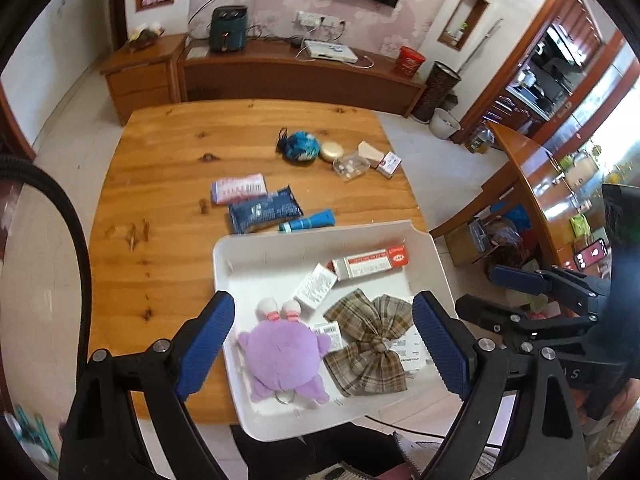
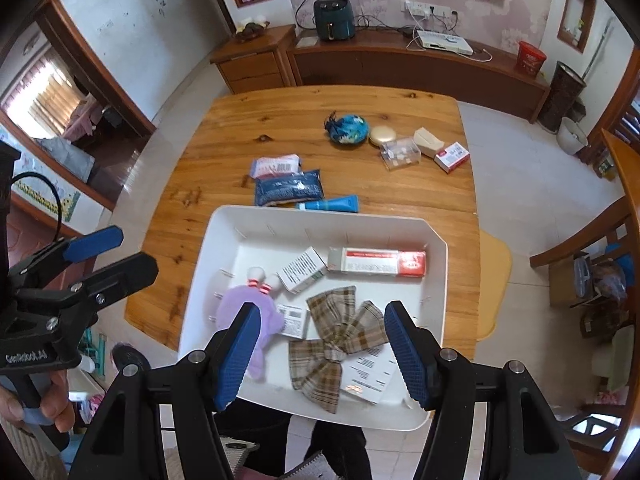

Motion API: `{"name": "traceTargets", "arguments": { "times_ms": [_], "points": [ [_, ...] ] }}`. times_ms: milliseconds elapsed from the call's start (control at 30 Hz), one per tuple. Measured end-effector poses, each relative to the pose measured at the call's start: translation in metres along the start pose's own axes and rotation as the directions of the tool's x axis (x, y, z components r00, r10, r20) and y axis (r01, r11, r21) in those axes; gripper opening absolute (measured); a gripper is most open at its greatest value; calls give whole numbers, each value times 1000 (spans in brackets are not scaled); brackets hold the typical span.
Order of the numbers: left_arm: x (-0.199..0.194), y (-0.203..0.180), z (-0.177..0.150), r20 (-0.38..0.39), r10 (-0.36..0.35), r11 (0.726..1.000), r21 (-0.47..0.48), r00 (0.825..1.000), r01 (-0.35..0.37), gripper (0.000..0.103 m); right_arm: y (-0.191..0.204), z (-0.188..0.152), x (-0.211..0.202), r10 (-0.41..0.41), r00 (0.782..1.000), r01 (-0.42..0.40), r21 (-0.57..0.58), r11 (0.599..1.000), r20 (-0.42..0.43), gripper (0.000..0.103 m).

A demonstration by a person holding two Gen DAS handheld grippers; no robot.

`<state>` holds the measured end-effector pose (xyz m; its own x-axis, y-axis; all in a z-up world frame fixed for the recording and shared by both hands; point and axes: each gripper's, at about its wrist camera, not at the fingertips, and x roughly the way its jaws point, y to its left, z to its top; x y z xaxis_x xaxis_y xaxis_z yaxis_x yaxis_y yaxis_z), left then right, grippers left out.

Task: Organize objects
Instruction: 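Move both tools from the tray toward the pink wipes and blue snack bag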

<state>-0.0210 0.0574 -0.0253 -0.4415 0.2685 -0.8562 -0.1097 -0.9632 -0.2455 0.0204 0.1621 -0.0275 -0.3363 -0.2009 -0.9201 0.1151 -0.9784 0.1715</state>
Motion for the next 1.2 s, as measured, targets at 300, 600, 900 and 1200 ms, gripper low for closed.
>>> {"name": "traceTargets", "arguments": {
  "times_ms": [300, 600, 900, 1200],
  "points": [
    [-5, 41, 57, -10, -44, 976, 211, 999, 45, 92, 29, 40, 15, 37, 999, -39, 223, 974, 12, 66],
    [42, 95, 99, -109, -80, 886, 447, 991, 121, 92, 53, 82, 60, 37, 999, -51, 503, 863, 37, 66],
    [116, 119, 122, -169, -125, 793, 575, 978, 201, 92, 43, 116, 138, 67, 998, -59, 690, 722, 14, 65],
    [192, 131, 131, -248, -158, 729, 623, 956, 282, 92, 24, 127, 221, 131, 989, -21, 807, 590, -70, 63]
  ]
}}
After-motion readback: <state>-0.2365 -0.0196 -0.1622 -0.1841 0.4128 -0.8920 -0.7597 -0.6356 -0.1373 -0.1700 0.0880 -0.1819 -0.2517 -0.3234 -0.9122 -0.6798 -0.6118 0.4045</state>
